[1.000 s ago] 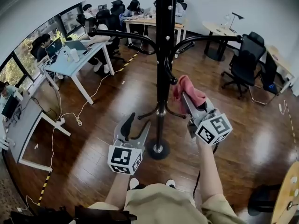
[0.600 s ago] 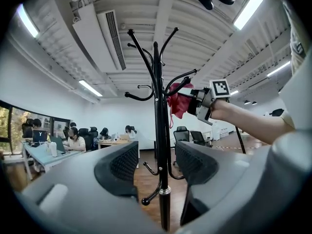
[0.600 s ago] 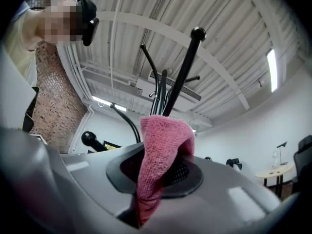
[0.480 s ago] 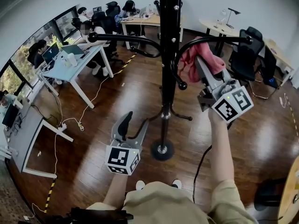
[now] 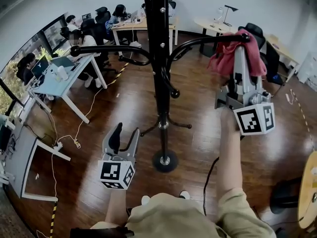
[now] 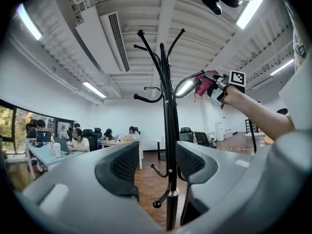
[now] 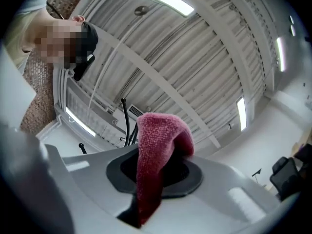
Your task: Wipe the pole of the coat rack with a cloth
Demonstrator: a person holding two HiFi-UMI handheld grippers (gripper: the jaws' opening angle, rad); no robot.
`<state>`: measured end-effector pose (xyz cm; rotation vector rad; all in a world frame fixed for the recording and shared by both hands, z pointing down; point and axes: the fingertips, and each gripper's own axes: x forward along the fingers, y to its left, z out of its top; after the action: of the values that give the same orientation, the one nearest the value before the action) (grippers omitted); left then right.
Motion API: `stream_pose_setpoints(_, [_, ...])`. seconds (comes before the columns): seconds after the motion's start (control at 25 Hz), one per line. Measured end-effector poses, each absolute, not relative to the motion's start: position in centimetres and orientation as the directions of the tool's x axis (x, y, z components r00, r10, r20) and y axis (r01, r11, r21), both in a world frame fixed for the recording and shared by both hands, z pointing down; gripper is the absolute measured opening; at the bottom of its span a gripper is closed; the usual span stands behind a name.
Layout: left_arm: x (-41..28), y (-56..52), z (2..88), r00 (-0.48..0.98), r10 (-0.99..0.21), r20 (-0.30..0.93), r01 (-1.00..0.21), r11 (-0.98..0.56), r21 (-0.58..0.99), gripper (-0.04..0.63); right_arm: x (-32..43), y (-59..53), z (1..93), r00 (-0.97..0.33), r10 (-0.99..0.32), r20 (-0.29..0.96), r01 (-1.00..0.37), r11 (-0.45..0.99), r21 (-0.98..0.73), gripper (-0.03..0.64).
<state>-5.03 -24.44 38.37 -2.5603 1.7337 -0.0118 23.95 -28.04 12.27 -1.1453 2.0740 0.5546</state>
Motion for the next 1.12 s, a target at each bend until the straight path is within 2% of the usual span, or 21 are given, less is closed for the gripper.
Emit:
stream_pose_setpoints(0.32, [-3.2,-24.4,38.5,0.403,-0.915,-0.020,-0.915,-0.401,-0.043,0.222,21.2,-28.5,12.7,-0.428,-0.603,-0.673,-0.871,0.473,0.131,0.051])
stream_pose_setpoints(0.64, [-4.9,-24.2,39.2,0.362,-0.932,-0.006,-0.932,-0.362,-0.020,0.222,17.7,-30.5,14.8,-0.542,-0.588,-0.601,-0.783,0.614,0.105,0.049])
stream_pose_setpoints(1.12, [-6.9,-23.6,39.9,0.312,-0.950,0.006,-0.950,-0.312,-0.012,0.221,13.1,-33.3,18.5,-0.626,-0.571,-0.531,-0.691,0.722,0.039,0.048])
